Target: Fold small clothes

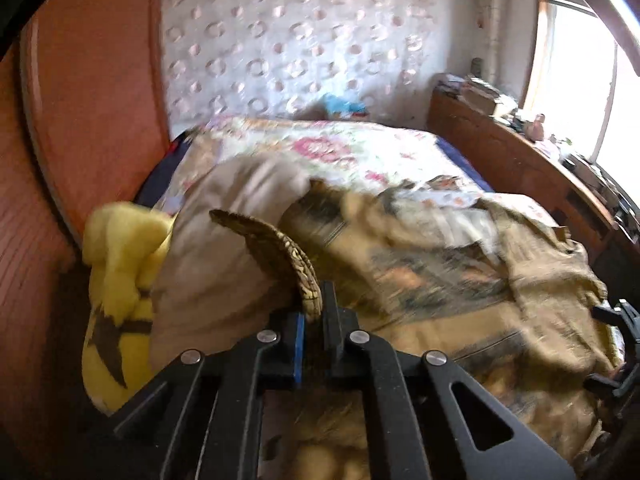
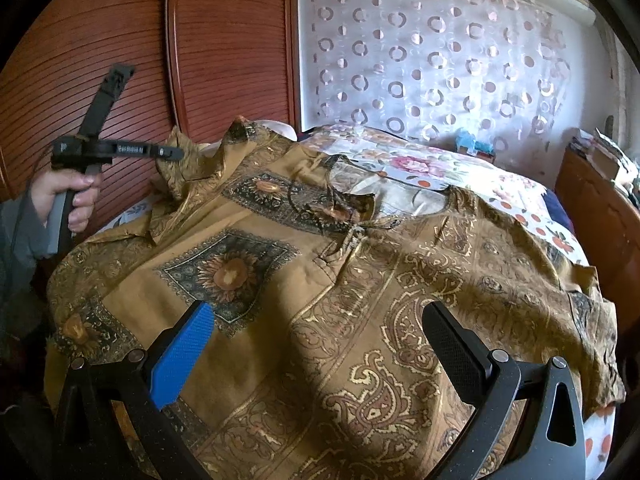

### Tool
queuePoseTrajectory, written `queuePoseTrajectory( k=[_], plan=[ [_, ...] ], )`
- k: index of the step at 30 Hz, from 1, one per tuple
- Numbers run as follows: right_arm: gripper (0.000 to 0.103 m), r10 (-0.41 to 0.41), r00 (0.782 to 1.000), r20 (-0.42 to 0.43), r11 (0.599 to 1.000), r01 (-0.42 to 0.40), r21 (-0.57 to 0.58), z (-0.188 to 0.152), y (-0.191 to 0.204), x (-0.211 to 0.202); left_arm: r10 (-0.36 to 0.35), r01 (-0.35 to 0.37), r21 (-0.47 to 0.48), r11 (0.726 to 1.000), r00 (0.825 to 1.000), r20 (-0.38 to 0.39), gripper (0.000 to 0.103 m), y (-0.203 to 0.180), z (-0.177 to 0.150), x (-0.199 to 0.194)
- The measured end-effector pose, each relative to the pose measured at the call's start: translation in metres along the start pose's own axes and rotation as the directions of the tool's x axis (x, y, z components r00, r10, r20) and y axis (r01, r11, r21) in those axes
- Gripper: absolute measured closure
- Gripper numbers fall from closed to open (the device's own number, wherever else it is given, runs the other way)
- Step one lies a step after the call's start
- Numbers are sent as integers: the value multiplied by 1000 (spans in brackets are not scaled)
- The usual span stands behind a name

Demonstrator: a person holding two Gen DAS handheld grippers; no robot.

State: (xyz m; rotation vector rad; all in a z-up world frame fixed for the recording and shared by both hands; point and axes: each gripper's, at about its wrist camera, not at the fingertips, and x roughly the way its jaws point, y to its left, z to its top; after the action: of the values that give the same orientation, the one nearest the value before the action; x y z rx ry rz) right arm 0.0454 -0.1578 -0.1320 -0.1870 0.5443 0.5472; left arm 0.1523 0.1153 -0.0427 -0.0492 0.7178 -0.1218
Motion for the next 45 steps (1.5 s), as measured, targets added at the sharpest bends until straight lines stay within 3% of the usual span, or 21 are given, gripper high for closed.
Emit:
queuePoseTrajectory(
  k=[8, 10, 12, 13, 15, 20, 26, 32, 35, 45],
  plan=[
    [0, -22, 1000, 9, 999, 22, 25, -4, -9, -8, -114, 108, 151, 983, 993, 30, 96, -83, 35, -16],
    [0, -26, 1000, 12, 999, 26, 38, -5, -13, -11, -143, 139, 193, 971, 990, 10, 89, -105, 39, -15],
    [0, -32, 999, 10, 998, 32, 47, -7, -15, -12, -171, 166, 224, 960, 985, 5, 66, -117, 40, -18],
    [0, -35, 999, 9, 998, 35, 49, -8, -15, -12, -180, 172, 235, 957, 984, 11, 59, -120, 40, -21],
    [0, -40, 999, 5, 998, 39, 53, -9, -17, -13, -190, 180, 246, 952, 982, 16, 54, -121, 38, -26],
    [0, -49, 999, 4, 997, 48, 63, -10, -21, -15, -123, 118, 230, 966, 992, 9, 54, -99, 32, -24],
    [0, -64, 998, -27, 997, 65, 39, -9, -29, -6, 1, 7, 184, 983, 999, -41, 54, -53, 15, 6],
    [0, -71, 994, -78, 997, 71, 5, -9, -36, 1, 24, -7, 139, 990, 992, -120, 54, -28, -4, 42],
    [1, -70, 993, -98, 997, 71, 11, -8, -40, 1, 13, 7, 138, 990, 990, -140, 60, -28, -4, 53],
    [1, -56, 990, -130, 998, 60, 29, -8, -41, 1, 71, -42, 195, 980, 987, -144, 60, -51, 25, 99]
  ],
)
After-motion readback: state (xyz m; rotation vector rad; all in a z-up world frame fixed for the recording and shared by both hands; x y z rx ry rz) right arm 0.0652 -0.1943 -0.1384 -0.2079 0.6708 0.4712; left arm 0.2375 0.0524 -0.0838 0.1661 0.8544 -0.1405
